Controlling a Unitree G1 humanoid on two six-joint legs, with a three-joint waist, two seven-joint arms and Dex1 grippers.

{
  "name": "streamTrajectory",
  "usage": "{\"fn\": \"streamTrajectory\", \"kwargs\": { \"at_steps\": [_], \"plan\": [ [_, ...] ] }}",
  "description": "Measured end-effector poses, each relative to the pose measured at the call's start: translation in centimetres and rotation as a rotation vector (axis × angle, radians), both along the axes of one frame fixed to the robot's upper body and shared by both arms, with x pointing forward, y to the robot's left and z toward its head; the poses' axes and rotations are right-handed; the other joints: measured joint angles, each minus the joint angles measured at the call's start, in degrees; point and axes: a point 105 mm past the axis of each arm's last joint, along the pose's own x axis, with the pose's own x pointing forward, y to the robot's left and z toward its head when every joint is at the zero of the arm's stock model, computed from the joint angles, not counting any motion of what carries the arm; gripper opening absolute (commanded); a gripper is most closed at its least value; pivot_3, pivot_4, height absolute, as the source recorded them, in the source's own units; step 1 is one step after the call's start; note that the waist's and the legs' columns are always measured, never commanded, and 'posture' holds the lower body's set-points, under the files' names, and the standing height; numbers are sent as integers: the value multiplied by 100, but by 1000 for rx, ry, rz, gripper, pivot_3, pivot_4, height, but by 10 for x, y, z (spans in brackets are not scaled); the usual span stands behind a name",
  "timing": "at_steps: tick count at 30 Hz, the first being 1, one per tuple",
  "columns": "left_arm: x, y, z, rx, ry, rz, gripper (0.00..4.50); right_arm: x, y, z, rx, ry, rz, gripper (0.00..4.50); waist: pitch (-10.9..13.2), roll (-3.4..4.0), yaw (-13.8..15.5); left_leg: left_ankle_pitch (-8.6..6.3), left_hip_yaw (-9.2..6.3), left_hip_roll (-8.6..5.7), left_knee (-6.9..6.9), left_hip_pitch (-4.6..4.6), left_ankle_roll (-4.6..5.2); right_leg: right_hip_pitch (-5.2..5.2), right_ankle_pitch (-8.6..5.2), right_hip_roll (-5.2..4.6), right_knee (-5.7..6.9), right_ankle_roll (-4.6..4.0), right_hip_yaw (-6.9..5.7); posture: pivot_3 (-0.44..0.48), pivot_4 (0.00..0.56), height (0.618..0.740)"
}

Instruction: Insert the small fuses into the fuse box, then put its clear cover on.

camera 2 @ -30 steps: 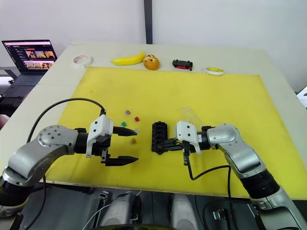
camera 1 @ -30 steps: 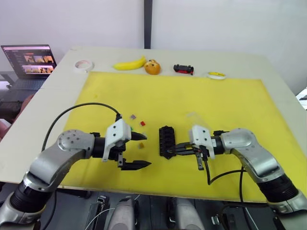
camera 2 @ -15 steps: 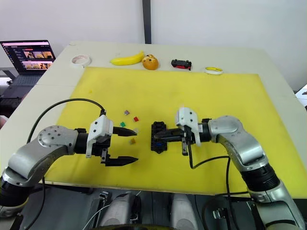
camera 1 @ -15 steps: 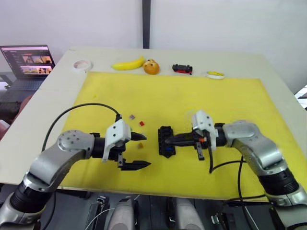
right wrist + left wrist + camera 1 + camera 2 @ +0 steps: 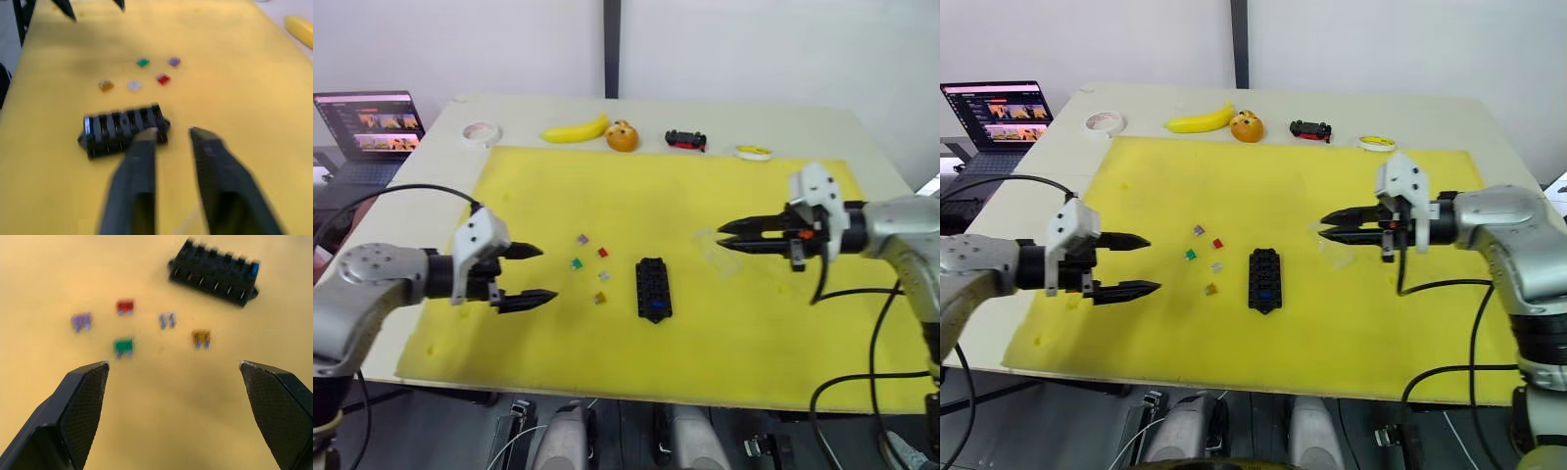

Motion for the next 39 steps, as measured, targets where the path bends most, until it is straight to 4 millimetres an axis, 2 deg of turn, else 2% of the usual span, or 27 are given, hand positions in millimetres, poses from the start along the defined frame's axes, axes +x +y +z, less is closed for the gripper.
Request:
{"fn": "streamTrajectory", "kwargs": {
  "at_steps": [2,4,11,15,18,22,25,29,31,36,39],
  "plan": [
    [-1,18,2,31,-1,44,4500,1,-11,10,-24,-23,-24,3797,0,2,-9,-1,2,2,-2,1,-1,-2,-2,-1,0,-3,0,0,150,737],
    [-2,26,1,41,2,60,4500,0,-18,12,-49,-21,-28,4312,1,2,-12,-1,2,4,-2,0,-1,-2,-2,-2,-1,-3,0,0,150,737],
    [-11,58,0,89,11,130,4500,-4,-50,12,-157,10,-85,4312,5,10,-13,-1,10,6,-3,-4,-2,-11,-3,-10,0,-4,1,0,150,737],
    [-11,58,4,87,-9,123,4500,-3,-54,6,-166,18,-95,4312,7,14,-13,-1,14,7,-3,-5,-2,-13,-2,-11,1,-4,4,0,150,737],
    [-6,49,6,65,-48,105,4500,-2,-49,6,-157,1,-84,4312,8,16,-13,-1,15,7,-3,-5,-2,-14,-1,-10,3,-2,6,0,150,737],
    [-1,27,0,10,-44,61,4500,3,-24,10,-106,-68,-13,4312,8,17,-19,-1,17,6,-2,-5,-3,-15,9,-7,8,15,9,0,150,737],
    [6,4,4,-80,-35,48,4500,5,8,20,-25,-128,65,4312,8,16,-23,0,15,6,-1,-7,-3,-16,10,-3,11,17,10,0,150,737],
    [5,-30,14,-289,126,49,4500,6,52,20,41,-162,144,4312,7,13,-17,0,7,5,1,-11,-4,-15,11,-4,12,19,11,0,150,737],
    [2,-37,13,-369,240,71,4500,5,67,14,57,-148,159,4312,7,13,-16,0,3,4,3,-13,-4,-15,11,-4,14,19,11,0,150,737],
    [13,-34,15,-529,472,212,4500,-3,100,8,77,-174,216,4312,6,9,-2,3,-7,-2,8,-11,-7,-7,11,-3,16,21,7,0,150,737],
    [26,-19,1,-637,597,347,4500,-7,114,5,69,-198,235,4312,4,5,-13,4,-10,-2,8,-5,-9,-3,10,-2,18,22,7,0,150,737]
  ]
}}
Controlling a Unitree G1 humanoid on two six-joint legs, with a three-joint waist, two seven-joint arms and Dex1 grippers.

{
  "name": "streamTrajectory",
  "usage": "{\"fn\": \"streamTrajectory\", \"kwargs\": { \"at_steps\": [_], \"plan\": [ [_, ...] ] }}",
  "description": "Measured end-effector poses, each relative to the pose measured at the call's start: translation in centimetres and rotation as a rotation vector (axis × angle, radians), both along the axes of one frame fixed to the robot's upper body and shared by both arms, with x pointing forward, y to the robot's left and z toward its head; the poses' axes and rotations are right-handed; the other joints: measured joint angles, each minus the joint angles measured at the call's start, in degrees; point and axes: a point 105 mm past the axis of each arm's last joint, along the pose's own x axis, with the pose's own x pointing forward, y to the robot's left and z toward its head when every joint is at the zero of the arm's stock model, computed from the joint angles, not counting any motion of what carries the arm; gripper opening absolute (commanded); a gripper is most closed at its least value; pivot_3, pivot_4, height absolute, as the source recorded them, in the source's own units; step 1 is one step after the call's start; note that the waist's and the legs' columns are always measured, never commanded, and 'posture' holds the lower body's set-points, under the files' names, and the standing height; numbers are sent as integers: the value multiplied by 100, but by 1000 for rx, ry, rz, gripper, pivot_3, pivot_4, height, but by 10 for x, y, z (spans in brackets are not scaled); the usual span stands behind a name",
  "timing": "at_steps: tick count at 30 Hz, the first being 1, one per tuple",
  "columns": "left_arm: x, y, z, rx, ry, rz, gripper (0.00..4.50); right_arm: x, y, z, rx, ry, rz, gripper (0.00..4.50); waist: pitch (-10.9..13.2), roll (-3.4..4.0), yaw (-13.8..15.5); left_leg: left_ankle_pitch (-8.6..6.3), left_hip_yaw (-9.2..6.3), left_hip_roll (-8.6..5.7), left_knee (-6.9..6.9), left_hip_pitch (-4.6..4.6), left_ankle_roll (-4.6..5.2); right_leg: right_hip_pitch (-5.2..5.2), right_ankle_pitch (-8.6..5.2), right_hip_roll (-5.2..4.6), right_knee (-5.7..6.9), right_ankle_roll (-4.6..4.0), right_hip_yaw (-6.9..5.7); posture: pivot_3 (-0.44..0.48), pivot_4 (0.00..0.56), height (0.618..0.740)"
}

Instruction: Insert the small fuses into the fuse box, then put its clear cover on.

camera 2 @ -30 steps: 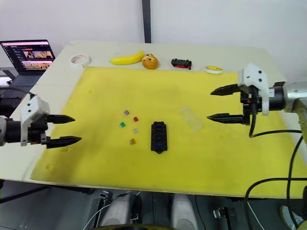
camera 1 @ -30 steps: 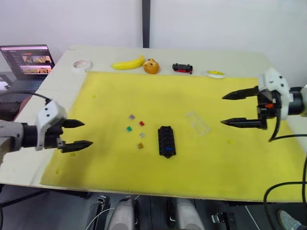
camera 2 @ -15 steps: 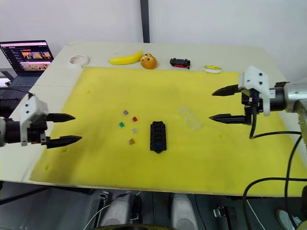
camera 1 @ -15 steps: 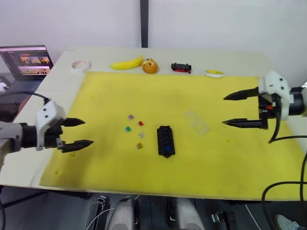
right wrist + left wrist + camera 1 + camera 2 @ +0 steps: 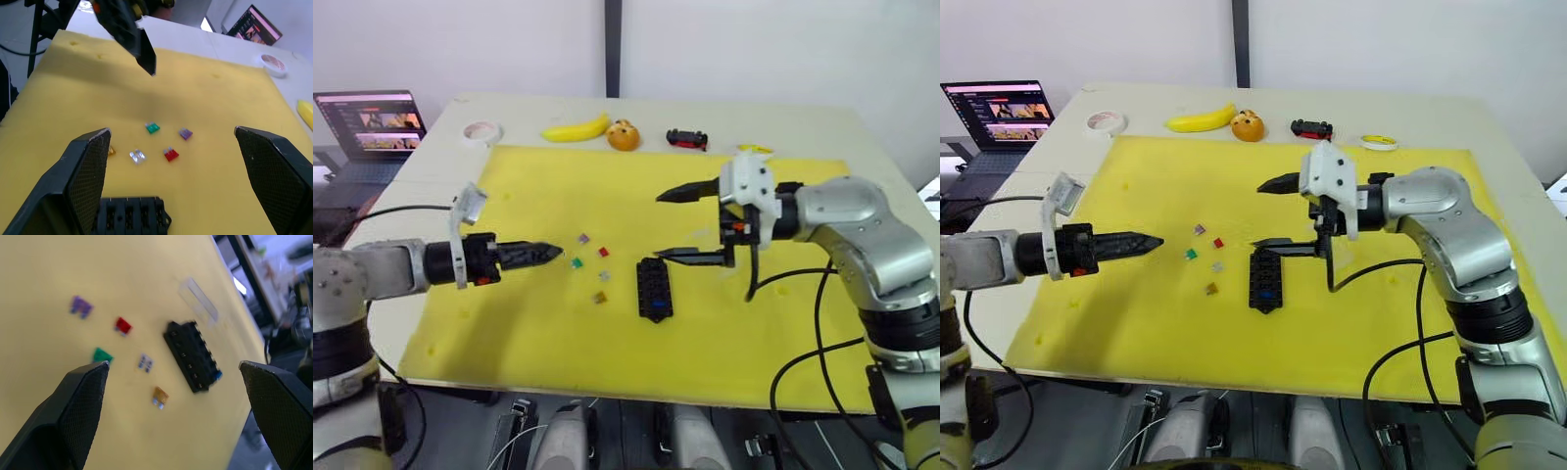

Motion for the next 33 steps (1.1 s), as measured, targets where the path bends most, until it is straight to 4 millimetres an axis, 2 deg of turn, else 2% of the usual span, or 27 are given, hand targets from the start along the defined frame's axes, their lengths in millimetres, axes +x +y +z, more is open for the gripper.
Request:
{"fn": "streamTrajectory", "kwargs": {
  "at_steps": [5,11,19,26,31,33],
  "plan": [
    [6,4,-23,-125,182,61,4500,3,5,-8,-44,-25,-31,4312,-1,-6,-9,12,-2,2,-1,0,-21,-1,0,-9,1,-1,0,0,150,737],
    [6,-13,-35,-202,257,101,4500,3,7,-9,-52,-19,-52,4312,-4,-10,9,17,-4,0,-1,1,-34,1,1,-44,1,-2,5,0,150,737],
    [0,-39,-33,-218,229,130,4500,3,7,-10,-57,-26,-61,4312,-4,-10,17,21,3,-8,-4,4,-41,3,1,-35,-2,-5,-2,0,150,737],
    [11,-38,-40,-252,262,248,4500,2,7,-13,-57,-25,-67,4312,-4,-10,34,19,3,-9,-3,4,-35,8,1,-20,-7,-5,-3,0,150,737],
    [13,-43,-45,-273,286,265,4500,0,9,-12,-54,-34,-57,4312,-4,-11,36,19,1,-12,-3,5,-34,11,1,-15,-9,-4,-3,0,150,737],
    [13,-44,-46,-270,289,268,3963,0,10,-12,-54,-33,-57,4500,-4,-11,35,19,1,-15,-3,5,-35,11,1,-14,-9,-4,-3,0,150,737]
  ]
}}
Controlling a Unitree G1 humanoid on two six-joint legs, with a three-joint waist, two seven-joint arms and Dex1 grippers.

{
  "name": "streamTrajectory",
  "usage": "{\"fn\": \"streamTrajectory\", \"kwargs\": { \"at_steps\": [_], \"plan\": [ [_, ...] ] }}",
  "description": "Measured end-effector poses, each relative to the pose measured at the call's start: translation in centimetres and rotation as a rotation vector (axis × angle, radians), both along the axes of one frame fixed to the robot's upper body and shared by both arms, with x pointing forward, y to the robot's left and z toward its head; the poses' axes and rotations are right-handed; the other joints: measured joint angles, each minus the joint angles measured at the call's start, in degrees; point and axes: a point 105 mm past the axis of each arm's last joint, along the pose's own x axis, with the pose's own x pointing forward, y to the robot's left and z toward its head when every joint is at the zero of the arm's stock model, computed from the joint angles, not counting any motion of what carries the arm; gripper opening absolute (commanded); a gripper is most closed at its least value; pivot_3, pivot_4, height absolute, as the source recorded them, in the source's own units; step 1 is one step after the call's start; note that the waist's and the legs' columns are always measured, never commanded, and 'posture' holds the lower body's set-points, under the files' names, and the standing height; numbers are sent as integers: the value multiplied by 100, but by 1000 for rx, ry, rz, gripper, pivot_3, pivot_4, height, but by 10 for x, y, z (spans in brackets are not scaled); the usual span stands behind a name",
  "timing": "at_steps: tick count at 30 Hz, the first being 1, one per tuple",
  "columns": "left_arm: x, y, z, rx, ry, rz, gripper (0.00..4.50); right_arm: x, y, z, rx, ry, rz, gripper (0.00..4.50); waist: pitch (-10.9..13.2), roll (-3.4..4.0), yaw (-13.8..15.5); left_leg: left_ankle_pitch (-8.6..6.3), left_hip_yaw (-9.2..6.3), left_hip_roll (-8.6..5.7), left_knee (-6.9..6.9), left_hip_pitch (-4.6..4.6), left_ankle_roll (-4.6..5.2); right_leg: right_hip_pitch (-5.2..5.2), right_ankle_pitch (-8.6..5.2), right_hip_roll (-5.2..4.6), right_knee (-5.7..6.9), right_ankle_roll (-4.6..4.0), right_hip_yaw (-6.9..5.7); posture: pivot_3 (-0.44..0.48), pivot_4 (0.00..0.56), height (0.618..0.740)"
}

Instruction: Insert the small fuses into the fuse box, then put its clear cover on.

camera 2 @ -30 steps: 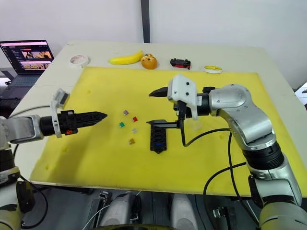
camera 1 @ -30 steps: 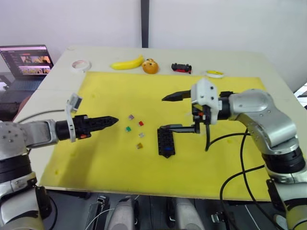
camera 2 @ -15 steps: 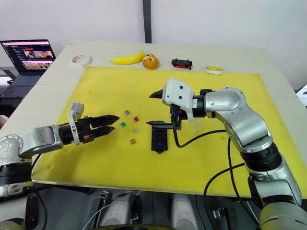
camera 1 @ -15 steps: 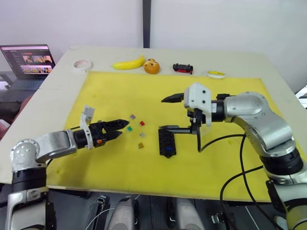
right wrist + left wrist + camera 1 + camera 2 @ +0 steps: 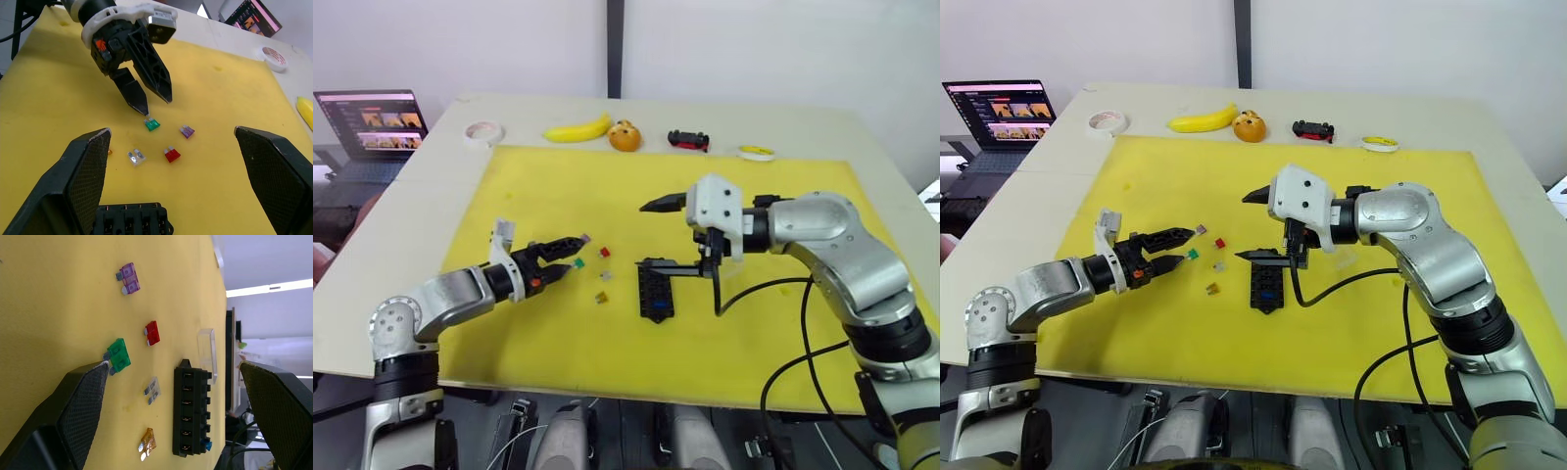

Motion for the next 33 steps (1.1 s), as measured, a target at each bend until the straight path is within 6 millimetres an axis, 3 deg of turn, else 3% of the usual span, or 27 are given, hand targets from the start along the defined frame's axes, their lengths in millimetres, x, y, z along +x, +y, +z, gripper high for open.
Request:
{"fn": "streamTrajectory", "kwargs": {
  "at_steps": [1,4,15,22,33],
  "plan": [
    [-1,0,-1,2,5,1,3643,0,0,0,0,1,-1,4500,0,0,0,0,0,0,0,0,0,0,0,0,0,0,0,0,150,737],
    [-3,3,-5,10,16,-9,2133,0,-1,-3,-1,13,-7,4500,0,0,-2,0,0,-1,0,0,1,0,0,3,0,0,0,0,150,737],
    [-2,22,-8,10,66,-63,2133,-3,2,-4,-3,10,0,4500,0,0,3,-4,-2,-2,0,1,7,0,-1,7,-2,0,-1,0,150,737],
    [11,12,2,-7,56,-89,2133,-2,2,-5,0,12,-10,4500,0,-1,5,-2,-2,-2,0,0,3,1,-1,5,-2,0,-1,0,150,737],
    [10,-2,-4,14,76,-116,2133,-3,3,-3,2,2,-13,4500,1,-2,2,-1,-3,0,-1,1,1,1,-1,4,-2,0,-1,0,150,737]
  ]
}}
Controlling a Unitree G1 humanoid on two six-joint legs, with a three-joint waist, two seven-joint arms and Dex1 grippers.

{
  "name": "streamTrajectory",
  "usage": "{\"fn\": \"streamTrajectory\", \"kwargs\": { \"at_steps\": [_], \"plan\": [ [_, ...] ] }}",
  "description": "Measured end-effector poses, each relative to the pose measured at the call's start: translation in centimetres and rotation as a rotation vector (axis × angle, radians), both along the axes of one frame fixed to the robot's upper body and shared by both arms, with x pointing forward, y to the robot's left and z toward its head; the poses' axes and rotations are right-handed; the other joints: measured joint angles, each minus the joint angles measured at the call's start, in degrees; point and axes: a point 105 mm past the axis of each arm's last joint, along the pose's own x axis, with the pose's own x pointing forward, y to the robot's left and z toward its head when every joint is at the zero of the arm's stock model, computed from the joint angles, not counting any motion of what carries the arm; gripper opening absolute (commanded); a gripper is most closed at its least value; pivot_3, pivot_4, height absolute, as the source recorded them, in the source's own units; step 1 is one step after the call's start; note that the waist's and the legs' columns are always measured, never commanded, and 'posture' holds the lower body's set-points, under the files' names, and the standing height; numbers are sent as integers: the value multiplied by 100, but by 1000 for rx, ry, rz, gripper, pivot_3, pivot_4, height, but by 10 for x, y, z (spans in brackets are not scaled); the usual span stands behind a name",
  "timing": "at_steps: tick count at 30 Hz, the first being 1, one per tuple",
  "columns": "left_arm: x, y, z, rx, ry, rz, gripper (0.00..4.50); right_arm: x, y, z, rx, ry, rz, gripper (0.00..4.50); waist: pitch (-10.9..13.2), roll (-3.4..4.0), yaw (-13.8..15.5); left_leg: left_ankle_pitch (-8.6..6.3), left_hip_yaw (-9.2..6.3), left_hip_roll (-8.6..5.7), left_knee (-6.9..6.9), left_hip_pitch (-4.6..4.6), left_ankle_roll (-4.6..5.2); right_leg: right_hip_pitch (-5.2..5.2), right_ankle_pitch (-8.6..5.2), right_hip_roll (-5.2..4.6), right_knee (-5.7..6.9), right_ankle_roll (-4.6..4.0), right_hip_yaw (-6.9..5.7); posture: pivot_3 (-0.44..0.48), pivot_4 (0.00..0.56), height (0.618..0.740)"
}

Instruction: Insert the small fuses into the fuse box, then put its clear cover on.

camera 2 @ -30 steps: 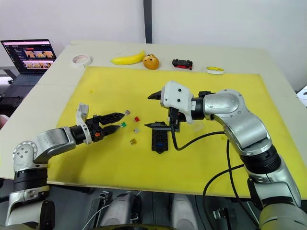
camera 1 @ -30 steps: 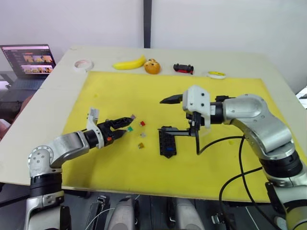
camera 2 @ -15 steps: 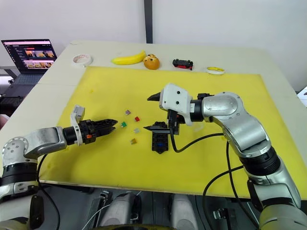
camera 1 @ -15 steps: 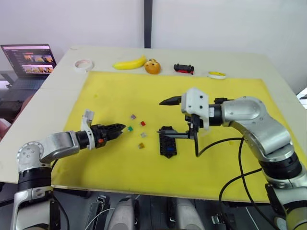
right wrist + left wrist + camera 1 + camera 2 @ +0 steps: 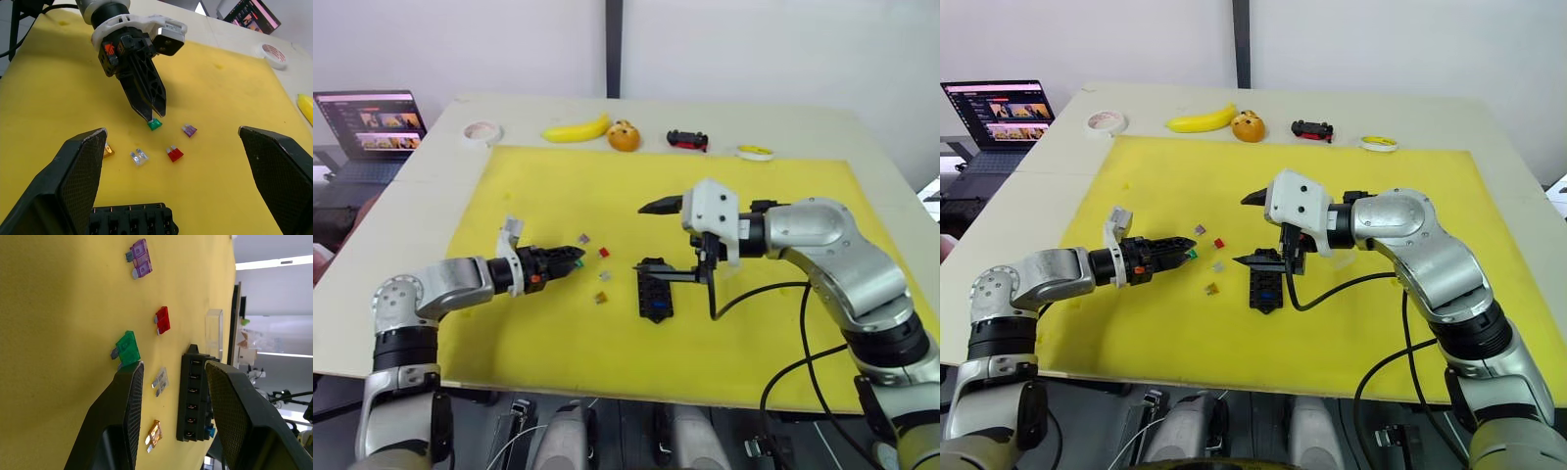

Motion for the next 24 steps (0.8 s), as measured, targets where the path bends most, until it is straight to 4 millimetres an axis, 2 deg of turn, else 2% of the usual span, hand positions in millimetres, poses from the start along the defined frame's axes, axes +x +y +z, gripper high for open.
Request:
{"fn": "streamTrajectory", "kwargs": {
  "at_steps": [13,16,19,24],
  "plan": [
    [-10,0,-5,19,-11,-8,2133,-1,1,1,0,-5,2,4500,0,0,-3,-3,0,5,-1,0,6,0,-1,-1,-2,-1,0,0,150,737],
    [-17,-5,-7,14,-22,-40,2133,-1,1,0,-2,-3,5,4500,0,0,-4,-2,1,5,-2,0,4,0,-1,-1,-4,-2,0,0,150,737],
    [-30,-1,-19,17,12,-73,2133,-1,1,-1,-3,-1,4,4500,0,0,-28,-4,1,7,-5,1,6,-1,-2,0,-3,-3,0,0,150,737],
    [-41,1,-21,5,10,-123,2133,0,1,-1,-5,6,-6,4500,0,1,-40,-8,0,10,-7,3,13,-1,-11,1,-4,-19,-1,0,150,737]
  ]
}}
